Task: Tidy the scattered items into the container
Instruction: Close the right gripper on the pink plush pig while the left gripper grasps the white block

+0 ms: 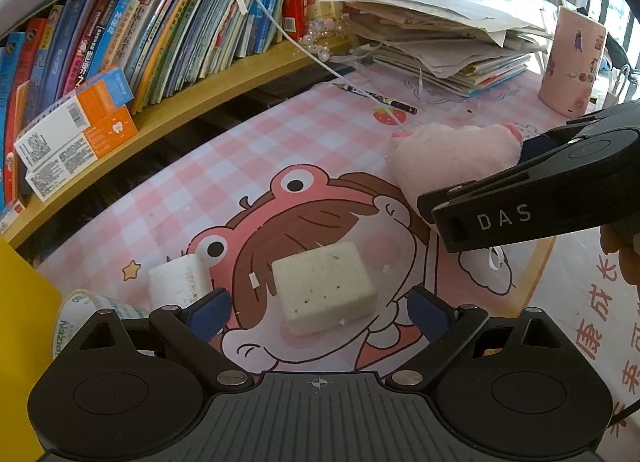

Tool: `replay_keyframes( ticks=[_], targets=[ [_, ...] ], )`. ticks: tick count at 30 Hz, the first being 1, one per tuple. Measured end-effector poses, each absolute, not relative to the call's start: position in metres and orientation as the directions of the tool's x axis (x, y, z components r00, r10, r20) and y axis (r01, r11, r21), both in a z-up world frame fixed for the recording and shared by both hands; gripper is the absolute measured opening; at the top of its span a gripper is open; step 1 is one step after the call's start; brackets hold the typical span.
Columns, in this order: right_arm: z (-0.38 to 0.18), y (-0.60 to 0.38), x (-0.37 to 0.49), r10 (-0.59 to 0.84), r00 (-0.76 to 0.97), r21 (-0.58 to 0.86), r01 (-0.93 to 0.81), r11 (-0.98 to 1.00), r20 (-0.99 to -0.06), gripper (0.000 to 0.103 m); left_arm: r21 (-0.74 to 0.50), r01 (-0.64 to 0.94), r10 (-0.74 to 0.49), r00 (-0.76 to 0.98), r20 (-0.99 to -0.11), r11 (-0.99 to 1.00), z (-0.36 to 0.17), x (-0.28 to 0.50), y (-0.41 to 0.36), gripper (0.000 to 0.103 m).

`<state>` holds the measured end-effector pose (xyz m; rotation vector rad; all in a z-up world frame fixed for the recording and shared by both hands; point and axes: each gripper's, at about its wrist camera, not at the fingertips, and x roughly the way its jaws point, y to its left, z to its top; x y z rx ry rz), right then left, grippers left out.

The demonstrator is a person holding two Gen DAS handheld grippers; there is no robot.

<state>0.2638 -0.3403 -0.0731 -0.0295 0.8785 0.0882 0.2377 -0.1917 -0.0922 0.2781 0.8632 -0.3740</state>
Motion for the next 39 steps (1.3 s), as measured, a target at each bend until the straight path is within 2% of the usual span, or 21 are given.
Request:
replay_keyframes(
  ticks=[3, 5, 6, 16, 32, 34, 39],
  targets=[
    [-0.075, -0.340, 0.266, 0.065, 0.633, 0.013, -0.087, 0.996, -0.772, 0.078, 0.088, 0.429, -0.206, 0.593, -0.778, 0.899, -0.093, 0.239, -0.192, 0.096],
    [-0.076, -0.341, 0.268, 0.064, 0.631, 0.014, -0.083, 0.996, -0.773, 0.076, 0.089, 0.429, -0.207, 0.595, -0.777, 0.899, -0.093, 0.239, -0.192, 0.096],
    [-0.076, -0.341, 0.268, 0.065, 0.631, 0.017, -0.082, 0.997, -0.773, 0.071, 0.089, 0.429, -0.207, 0.596, -0.776, 0.899, -0.094, 0.239, -0.192, 0.096],
    [-0.077, -0.345, 0.264, 0.089, 0.631, 0.053, -0.076, 0.996, -0.771, 0.062, 0.095, 0.428, -0.206, 0.604, -0.770, 0.899, -0.094, 0.240, -0.194, 0.095],
    [-0.077, -0.345, 0.259, 0.083, 0.633, 0.047, -0.075, 0.996, -0.769, 0.061, 0.075, 0.416, -0.203, 0.584, -0.786, 0.906, -0.104, 0.252, -0.197, 0.079],
    [-0.078, -0.345, 0.259, 0.083, 0.634, 0.045, -0.075, 0.996, -0.769, 0.061, 0.081, 0.419, -0.199, 0.581, -0.789, 0.904, -0.106, 0.253, -0.198, 0.074],
    [-0.078, -0.344, 0.258, 0.079, 0.634, 0.040, -0.076, 0.996, -0.769, 0.061, 0.076, 0.417, -0.199, 0.577, -0.792, 0.906, -0.109, 0.254, -0.197, 0.068]
  ],
)
